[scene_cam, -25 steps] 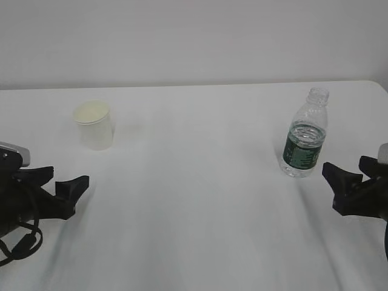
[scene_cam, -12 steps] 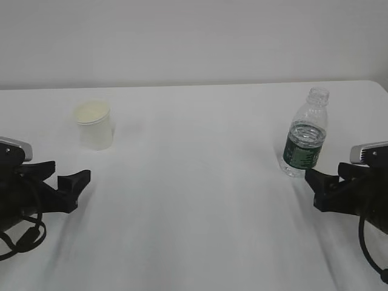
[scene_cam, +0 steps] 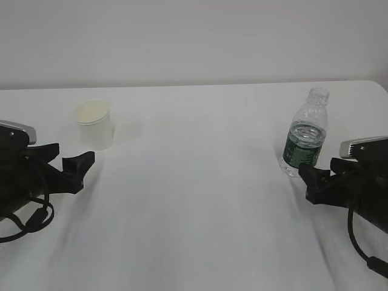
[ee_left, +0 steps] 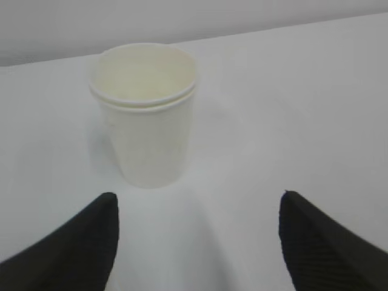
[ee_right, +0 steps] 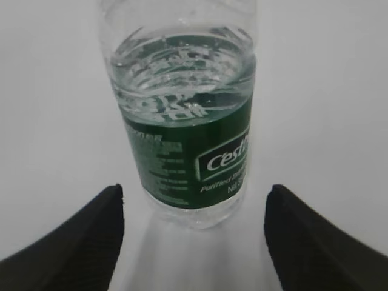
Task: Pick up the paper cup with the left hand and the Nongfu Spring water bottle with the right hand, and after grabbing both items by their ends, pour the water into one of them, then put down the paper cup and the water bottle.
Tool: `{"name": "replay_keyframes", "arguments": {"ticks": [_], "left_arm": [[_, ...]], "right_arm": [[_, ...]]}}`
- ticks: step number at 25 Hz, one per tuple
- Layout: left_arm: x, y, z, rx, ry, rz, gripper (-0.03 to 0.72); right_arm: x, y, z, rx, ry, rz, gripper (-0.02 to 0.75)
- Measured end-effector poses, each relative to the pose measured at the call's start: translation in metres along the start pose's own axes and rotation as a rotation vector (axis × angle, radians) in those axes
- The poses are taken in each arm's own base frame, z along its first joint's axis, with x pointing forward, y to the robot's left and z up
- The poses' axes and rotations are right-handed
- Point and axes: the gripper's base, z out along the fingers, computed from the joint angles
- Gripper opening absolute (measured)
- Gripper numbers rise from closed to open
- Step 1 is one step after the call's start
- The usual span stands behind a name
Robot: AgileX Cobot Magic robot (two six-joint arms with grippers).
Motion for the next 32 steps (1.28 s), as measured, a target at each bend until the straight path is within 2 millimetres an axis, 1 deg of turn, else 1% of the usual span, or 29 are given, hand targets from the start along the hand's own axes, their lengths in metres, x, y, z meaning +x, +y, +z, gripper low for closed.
{"name": "replay_keyframes", "arguments": {"ticks": [4,7,9,12,15,23,32], "left_arm": [[-0.001,0.0,0.003,0.0,-0.008,0.001,0.593],[0.001,0.0,0.003,0.0,0.002,0.0,0.593],[0.003,0.0,0.004,0.0,0.007,-0.001,0.593],[0.003,0.0,0.004,0.004,0.007,0.001,0.593],[0.003,0.0,0.004,0.009,0.007,0.003,0.593],[0.003,-0.001,0.004,0.014,0.008,0.006,0.592],[0.003,-0.001,0.004,0.015,0.008,0.006,0.592]], "right_arm": [[-0.002,-0.001,0.005,0.0,-0.01,-0.002,0.553],[-0.004,-0.001,0.007,0.001,-0.023,-0.004,0.555],[-0.005,-0.002,0.008,0.001,-0.026,-0.004,0.577],[-0.005,-0.002,0.008,0.001,-0.027,-0.004,0.633],[-0.005,-0.002,0.009,0.001,-0.024,-0.004,0.656],[0.008,0.0,0.025,-0.039,0.007,0.013,0.659],[-0.002,-0.002,0.035,-0.044,-0.04,0.018,0.659]]}}
